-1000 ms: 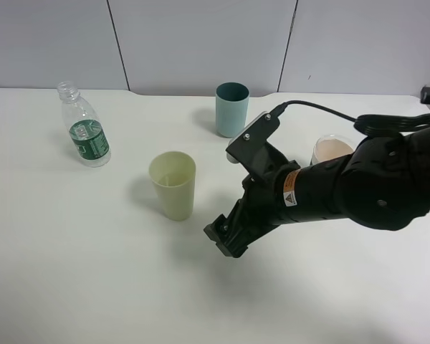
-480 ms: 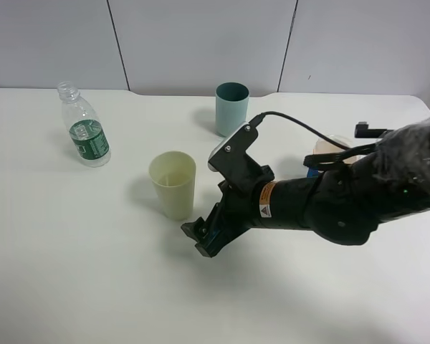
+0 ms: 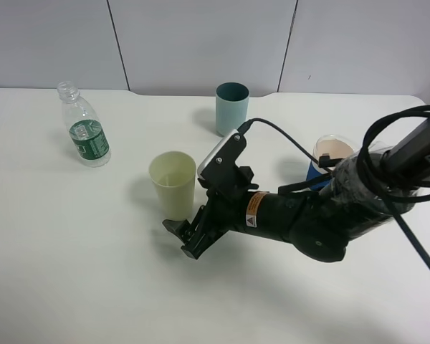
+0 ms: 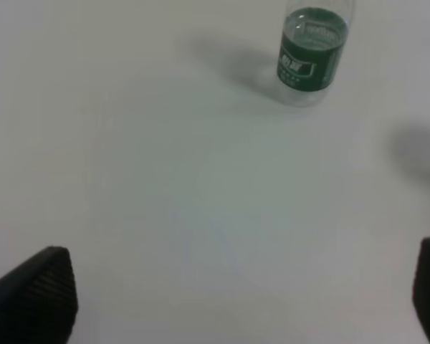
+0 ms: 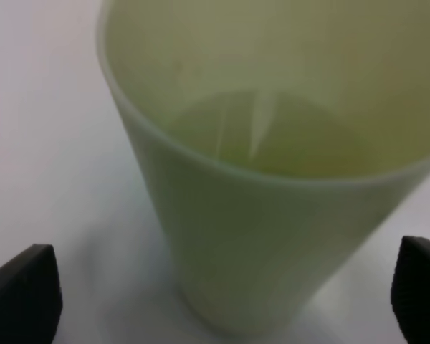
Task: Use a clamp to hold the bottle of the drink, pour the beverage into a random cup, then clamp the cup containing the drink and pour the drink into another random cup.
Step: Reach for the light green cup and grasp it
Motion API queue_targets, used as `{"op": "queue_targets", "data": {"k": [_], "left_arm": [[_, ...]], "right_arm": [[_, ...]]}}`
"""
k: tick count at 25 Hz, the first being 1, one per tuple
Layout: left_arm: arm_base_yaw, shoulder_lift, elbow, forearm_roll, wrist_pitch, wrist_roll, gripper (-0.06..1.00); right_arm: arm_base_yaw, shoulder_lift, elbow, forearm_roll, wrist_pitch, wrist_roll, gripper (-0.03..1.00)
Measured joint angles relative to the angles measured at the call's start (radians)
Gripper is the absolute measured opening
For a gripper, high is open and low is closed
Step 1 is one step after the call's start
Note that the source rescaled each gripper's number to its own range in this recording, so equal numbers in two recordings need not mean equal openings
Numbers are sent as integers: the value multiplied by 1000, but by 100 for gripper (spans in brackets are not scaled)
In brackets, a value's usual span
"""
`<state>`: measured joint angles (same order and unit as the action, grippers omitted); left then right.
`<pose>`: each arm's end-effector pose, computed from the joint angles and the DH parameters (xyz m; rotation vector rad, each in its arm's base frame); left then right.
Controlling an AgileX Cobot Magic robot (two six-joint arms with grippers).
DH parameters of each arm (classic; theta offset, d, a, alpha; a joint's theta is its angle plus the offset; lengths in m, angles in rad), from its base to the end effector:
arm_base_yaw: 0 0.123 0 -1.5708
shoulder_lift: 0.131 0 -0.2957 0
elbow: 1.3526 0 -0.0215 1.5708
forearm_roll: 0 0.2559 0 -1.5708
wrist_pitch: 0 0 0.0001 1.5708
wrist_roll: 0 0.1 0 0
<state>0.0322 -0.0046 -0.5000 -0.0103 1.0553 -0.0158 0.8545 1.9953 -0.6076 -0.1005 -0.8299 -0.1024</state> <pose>-0.0035 -0.0010 0.2761 -0.0483 2.0337 -0.0020 0.2135 0.2566 0.0878 -1.0606 1.7893 0.4992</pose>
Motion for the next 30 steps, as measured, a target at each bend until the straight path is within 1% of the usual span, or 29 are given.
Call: {"op": "queue_targets", "data": {"k": [1, 7, 12, 15, 20, 30], "left_arm": [[0, 0, 0, 0, 0, 0, 87], [0, 0, 0, 0, 0, 0, 87], [0, 0, 0, 0, 0, 0, 87], [0, 0, 0, 0, 0, 0, 87], [0, 0, 0, 0, 0, 0, 87], [0, 0, 0, 0, 0, 0, 87]], "right_arm": [[0, 26, 0, 4, -46, -13, 100], [-6, 92, 0, 18, -172, -68, 100], [-44, 153, 0, 3, -310, -69, 100], [-56, 168, 0, -15, -359, -69, 100], [-59, 169, 0, -71, -375, -69, 100], [-59, 178, -17, -85, -376, -65, 100]]}}
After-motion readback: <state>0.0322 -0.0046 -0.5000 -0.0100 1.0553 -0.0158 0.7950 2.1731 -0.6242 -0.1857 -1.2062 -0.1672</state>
